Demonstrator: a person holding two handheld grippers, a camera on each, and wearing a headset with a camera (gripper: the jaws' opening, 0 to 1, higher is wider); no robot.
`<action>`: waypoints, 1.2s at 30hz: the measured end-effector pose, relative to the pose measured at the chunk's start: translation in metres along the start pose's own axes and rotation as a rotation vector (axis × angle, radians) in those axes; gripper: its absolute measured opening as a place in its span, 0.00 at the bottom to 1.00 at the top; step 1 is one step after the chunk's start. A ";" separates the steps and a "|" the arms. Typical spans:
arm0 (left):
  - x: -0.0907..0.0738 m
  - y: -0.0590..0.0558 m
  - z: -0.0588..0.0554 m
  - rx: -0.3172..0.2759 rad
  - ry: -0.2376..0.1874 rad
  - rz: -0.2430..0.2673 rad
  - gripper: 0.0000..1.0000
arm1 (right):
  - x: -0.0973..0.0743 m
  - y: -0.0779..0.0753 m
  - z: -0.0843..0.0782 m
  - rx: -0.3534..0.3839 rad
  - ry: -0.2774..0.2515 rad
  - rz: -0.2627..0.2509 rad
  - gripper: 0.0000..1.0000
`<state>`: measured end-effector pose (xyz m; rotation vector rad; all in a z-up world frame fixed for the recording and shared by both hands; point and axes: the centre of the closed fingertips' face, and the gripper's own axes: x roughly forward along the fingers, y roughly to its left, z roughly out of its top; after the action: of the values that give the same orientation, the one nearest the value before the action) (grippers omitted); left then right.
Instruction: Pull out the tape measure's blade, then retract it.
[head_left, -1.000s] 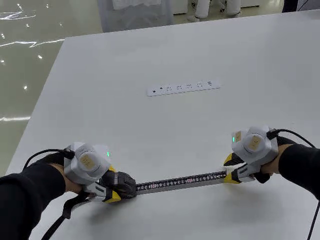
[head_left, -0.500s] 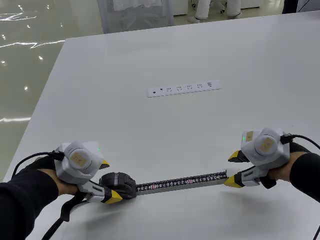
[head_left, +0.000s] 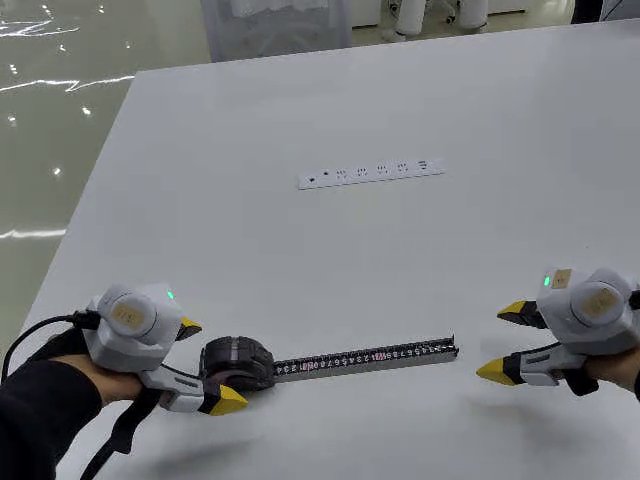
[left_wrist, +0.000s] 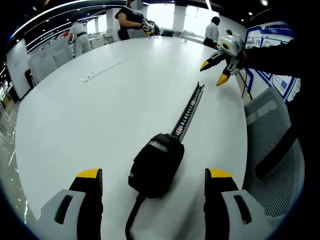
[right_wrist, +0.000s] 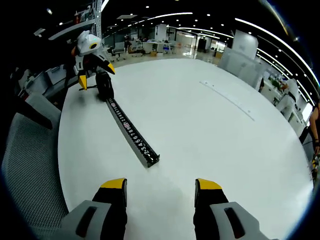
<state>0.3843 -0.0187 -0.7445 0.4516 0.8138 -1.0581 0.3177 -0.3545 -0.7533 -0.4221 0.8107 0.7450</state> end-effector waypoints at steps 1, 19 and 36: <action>-0.001 0.000 -0.001 -0.020 -0.010 0.005 0.85 | -0.002 0.000 -0.001 -0.006 0.001 -0.005 0.51; -0.022 -0.003 -0.009 -0.166 -0.163 0.128 0.99 | -0.037 -0.003 -0.015 0.083 -0.046 -0.098 0.64; -0.056 -0.008 -0.005 -0.207 -0.301 0.215 0.99 | -0.061 0.000 -0.021 0.131 -0.133 -0.145 0.87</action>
<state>0.3614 0.0147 -0.7040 0.1923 0.5840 -0.8079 0.2791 -0.3936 -0.7191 -0.3070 0.6912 0.5752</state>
